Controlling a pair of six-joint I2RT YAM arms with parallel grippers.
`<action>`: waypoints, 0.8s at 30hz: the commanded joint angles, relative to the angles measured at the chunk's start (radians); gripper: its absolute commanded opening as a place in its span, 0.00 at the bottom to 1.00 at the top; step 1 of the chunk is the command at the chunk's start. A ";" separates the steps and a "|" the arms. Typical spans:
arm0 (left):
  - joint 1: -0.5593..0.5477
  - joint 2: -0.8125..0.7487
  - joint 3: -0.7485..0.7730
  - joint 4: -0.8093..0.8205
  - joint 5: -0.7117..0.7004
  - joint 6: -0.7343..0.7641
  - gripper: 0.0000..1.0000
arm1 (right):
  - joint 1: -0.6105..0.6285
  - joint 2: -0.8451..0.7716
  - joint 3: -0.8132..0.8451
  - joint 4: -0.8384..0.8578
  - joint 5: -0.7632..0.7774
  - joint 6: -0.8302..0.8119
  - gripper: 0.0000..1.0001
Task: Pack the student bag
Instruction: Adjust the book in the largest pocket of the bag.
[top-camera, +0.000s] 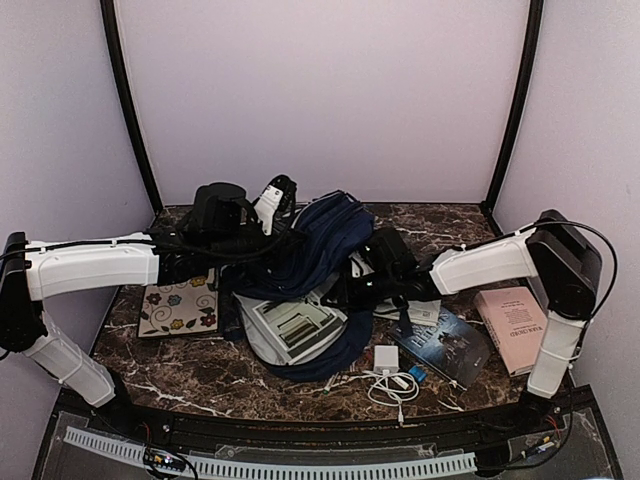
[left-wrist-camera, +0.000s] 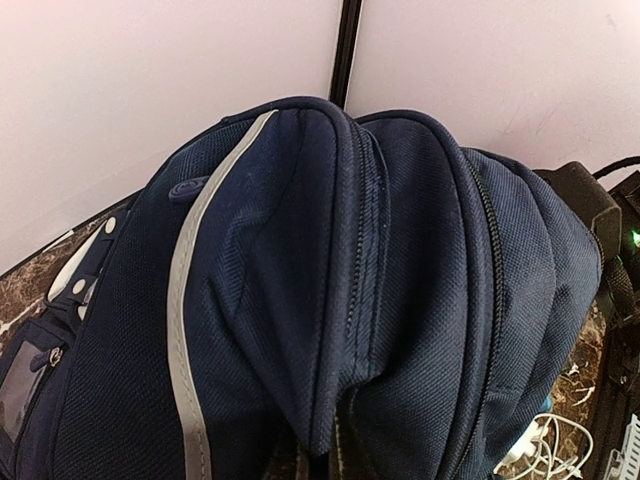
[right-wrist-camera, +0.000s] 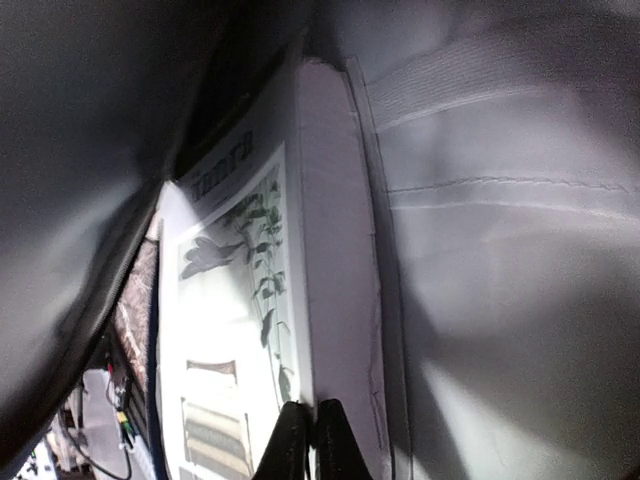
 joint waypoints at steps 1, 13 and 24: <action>0.001 -0.087 0.017 0.163 0.020 0.021 0.00 | 0.004 -0.043 -0.035 0.080 -0.030 0.065 0.00; 0.009 -0.097 0.007 0.164 0.019 0.020 0.00 | -0.038 -0.377 -0.379 0.357 0.269 0.326 0.00; 0.008 -0.111 0.009 0.204 0.258 0.070 0.00 | -0.038 -0.095 -0.081 0.425 0.375 0.252 0.00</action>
